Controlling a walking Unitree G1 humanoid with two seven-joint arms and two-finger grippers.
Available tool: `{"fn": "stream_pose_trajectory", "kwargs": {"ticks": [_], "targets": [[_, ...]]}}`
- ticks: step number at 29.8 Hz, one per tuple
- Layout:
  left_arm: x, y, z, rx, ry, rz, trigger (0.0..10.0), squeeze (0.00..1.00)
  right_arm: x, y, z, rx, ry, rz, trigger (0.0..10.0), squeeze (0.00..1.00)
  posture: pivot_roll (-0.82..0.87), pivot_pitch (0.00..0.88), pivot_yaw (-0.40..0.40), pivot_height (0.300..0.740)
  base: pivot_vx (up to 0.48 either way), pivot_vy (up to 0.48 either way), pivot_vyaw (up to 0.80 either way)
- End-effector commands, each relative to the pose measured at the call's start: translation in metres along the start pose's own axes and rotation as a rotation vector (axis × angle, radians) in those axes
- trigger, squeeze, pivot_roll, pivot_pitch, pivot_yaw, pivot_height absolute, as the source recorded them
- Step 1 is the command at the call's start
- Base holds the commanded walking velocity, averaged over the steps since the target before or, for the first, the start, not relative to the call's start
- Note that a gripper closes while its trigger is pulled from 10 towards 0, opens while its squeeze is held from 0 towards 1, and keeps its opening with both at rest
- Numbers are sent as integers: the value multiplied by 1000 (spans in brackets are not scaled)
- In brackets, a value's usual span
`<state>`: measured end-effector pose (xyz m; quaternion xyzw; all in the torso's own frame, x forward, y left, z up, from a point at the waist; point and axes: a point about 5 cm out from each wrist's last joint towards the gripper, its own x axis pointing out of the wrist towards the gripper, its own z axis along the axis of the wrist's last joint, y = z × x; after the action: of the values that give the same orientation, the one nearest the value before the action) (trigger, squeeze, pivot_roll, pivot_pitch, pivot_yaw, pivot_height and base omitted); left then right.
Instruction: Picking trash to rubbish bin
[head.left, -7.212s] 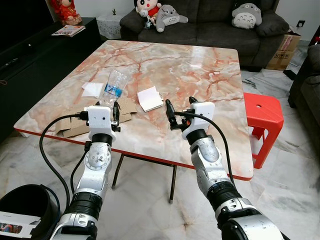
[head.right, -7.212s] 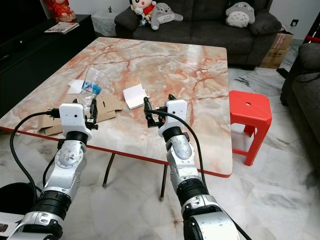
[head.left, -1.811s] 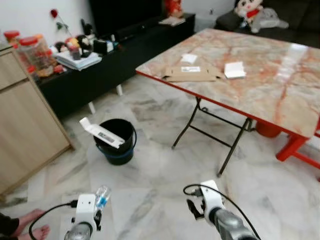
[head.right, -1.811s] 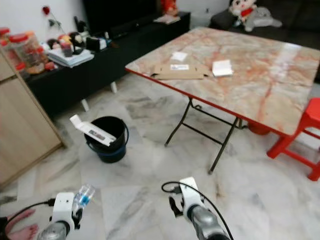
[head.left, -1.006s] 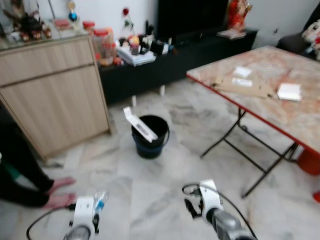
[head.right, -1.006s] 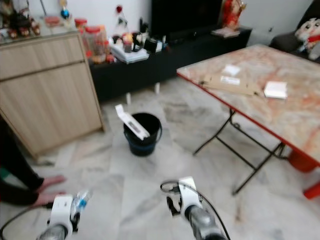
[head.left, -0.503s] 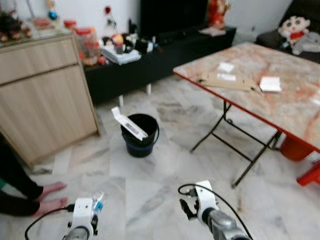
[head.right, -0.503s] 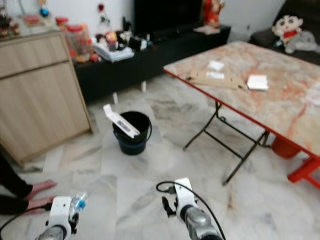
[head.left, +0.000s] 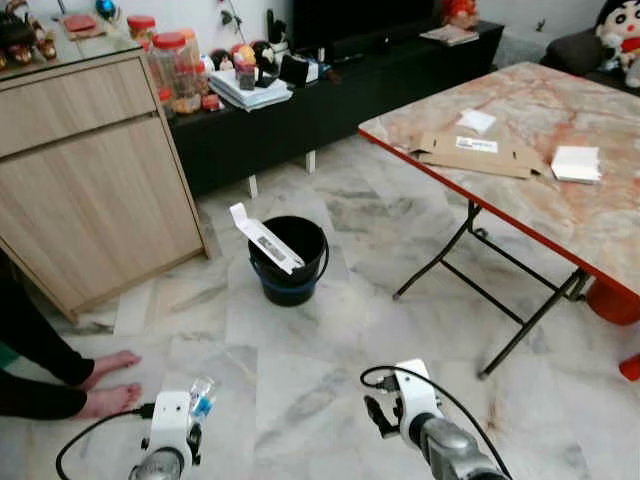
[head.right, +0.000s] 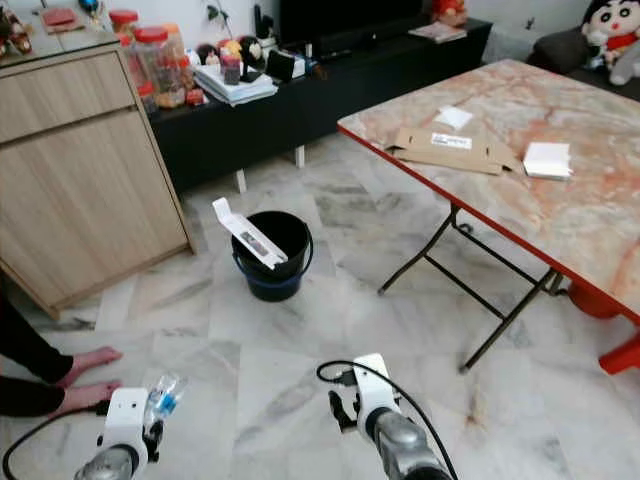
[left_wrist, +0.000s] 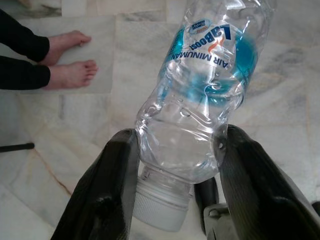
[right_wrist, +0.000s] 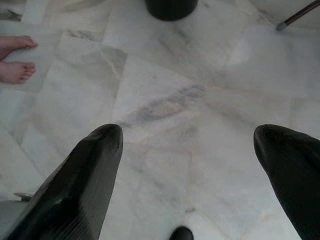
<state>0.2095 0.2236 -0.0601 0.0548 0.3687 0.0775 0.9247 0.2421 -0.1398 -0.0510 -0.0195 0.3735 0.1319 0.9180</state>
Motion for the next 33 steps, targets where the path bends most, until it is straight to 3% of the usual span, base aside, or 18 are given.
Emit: {"fn": "stream_pose_trajectory", "kwargs": {"ticks": [1, 16, 24, 33], "targets": [[1, 0, 5, 2, -11, 3, 10000, 0, -1, -1, -1, -6, 0, -2, 10000, 0, -24, 31, -17, 740, 300, 0, 0], [1, 1, 4, 8, -7, 5, 10000, 0, 0, 1, -2, -25, 2, 7, 10000, 0, -22, 24, -14, 740, 315, 0, 0], [1, 1, 5, 10, -9, 3, 10000, 0, 0, 2, -3, -44, 9, 11, 10000, 0, -21, 19, -13, 740, 322, 0, 701], [1, 0, 3, 6, -4, 3, 10000, 0, -1, 1, -3, -35, 5, 9, 10000, 0, -22, 20, -15, 740, 320, 0, 0]]}}
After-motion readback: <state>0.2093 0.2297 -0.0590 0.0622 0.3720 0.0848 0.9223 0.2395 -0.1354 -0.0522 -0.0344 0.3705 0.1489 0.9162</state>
